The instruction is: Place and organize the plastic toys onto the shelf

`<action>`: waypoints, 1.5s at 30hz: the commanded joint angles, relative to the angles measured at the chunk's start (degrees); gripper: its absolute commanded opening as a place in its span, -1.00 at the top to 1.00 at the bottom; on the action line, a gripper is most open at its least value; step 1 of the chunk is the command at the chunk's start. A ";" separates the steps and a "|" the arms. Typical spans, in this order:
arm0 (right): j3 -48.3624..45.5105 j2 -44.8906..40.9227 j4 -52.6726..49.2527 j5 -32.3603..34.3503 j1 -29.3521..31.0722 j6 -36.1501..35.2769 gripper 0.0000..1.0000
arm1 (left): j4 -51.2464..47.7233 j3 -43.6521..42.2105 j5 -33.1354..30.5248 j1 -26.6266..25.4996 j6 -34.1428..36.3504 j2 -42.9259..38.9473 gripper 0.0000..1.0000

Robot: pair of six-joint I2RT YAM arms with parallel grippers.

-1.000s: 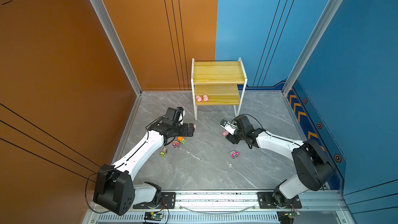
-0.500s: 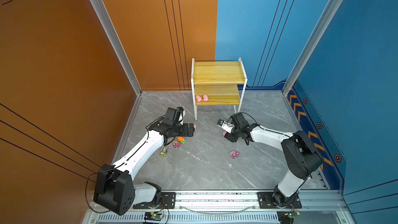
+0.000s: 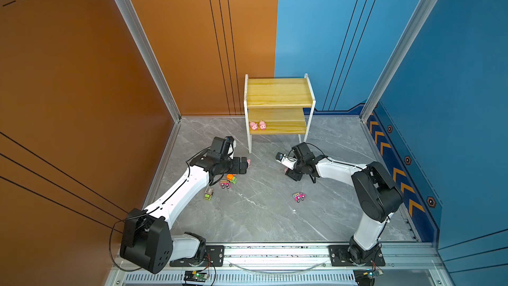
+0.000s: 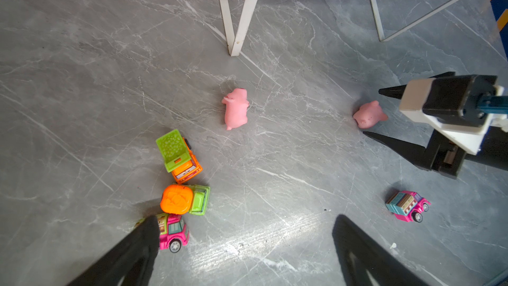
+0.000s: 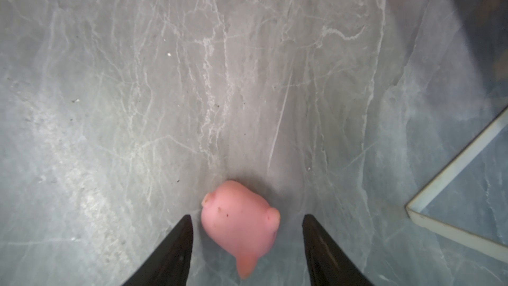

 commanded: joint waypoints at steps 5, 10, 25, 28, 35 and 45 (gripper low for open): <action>3.50 1.66 -4.89 -0.58 -0.01 0.33 -0.14 | -1.31 1.68 1.37 0.61 0.56 0.64 -0.99; 3.41 1.05 -5.21 0.50 0.08 2.27 0.13 | -1.25 1.69 1.51 0.62 0.49 0.54 -0.99; 0.38 -3.75 -7.26 8.03 0.93 15.06 0.38 | -1.26 1.76 2.16 0.62 0.12 0.07 -0.99; 0.48 -4.54 -8.91 9.79 1.05 20.33 0.41 | -1.22 1.76 2.16 0.52 0.10 0.11 -0.99; 0.62 -5.32 -12.82 10.71 2.17 32.02 0.39 | -1.22 1.76 2.16 0.22 0.03 0.03 -0.99; -1.51 -10.29 -12.77 11.79 1.40 35.37 0.27 | -1.22 1.64 1.70 -0.27 0.19 -0.49 -0.99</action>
